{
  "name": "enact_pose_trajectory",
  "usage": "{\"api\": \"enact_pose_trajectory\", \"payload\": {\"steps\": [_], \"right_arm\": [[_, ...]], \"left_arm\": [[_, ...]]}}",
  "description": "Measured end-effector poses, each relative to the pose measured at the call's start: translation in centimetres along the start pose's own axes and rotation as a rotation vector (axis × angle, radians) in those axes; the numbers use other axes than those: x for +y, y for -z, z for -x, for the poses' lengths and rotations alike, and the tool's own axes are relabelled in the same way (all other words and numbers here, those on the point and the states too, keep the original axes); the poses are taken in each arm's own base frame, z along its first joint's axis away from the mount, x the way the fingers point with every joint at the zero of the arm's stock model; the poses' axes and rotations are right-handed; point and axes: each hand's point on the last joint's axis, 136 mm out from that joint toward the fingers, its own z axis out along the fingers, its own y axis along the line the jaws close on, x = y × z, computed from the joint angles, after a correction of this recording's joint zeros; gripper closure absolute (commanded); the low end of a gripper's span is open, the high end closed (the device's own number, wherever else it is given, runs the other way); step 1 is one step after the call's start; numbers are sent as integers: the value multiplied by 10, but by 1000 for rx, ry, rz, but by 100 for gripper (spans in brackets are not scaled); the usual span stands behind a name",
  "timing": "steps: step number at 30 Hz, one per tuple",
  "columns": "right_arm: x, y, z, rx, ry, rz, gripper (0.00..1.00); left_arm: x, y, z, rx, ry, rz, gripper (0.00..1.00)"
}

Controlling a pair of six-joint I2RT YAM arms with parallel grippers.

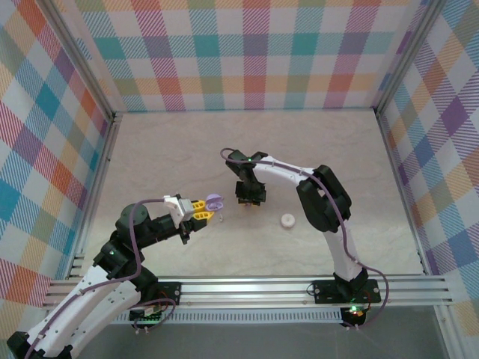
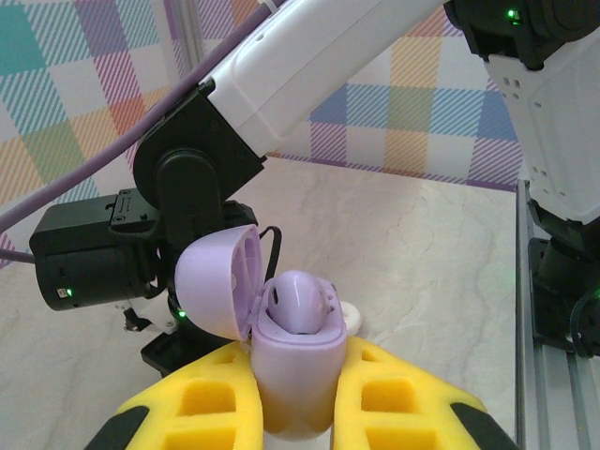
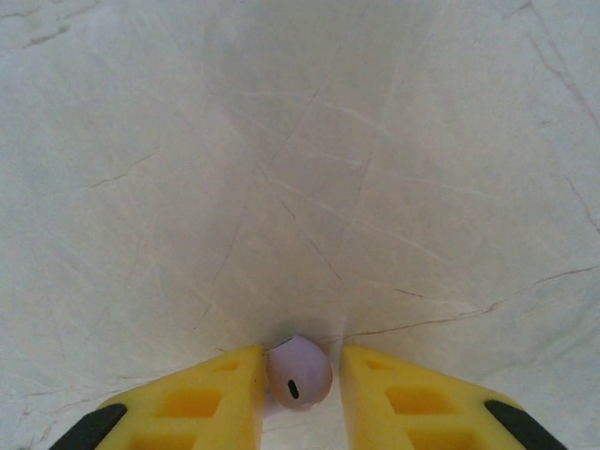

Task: Insert the wireless bluetooth earbuds into the charging case

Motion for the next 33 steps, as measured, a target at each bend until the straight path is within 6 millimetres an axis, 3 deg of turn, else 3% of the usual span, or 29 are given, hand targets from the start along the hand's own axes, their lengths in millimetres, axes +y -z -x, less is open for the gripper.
{"api": "enact_pose_trajectory", "payload": {"steps": [4,13,18,23,29,33], "right_arm": [[-1,0,0,2,32,-3,79],[1,2,4,-16,111,6,81],[4,20,13,-81,160,20,80],[9,75,27,-222,216,78,80],[6,174,30,-457,315,189,79],[2,231,20,-595,392,286,79]], "left_arm": [[0,0,-1,-1,11,0,100],[0,0,-7,-4,43,7,100],[2,0,-4,-17,57,14,100],[2,-3,6,-58,79,0,100],[1,-11,17,-102,107,-32,100],[2,-16,23,-128,120,-48,100]]}}
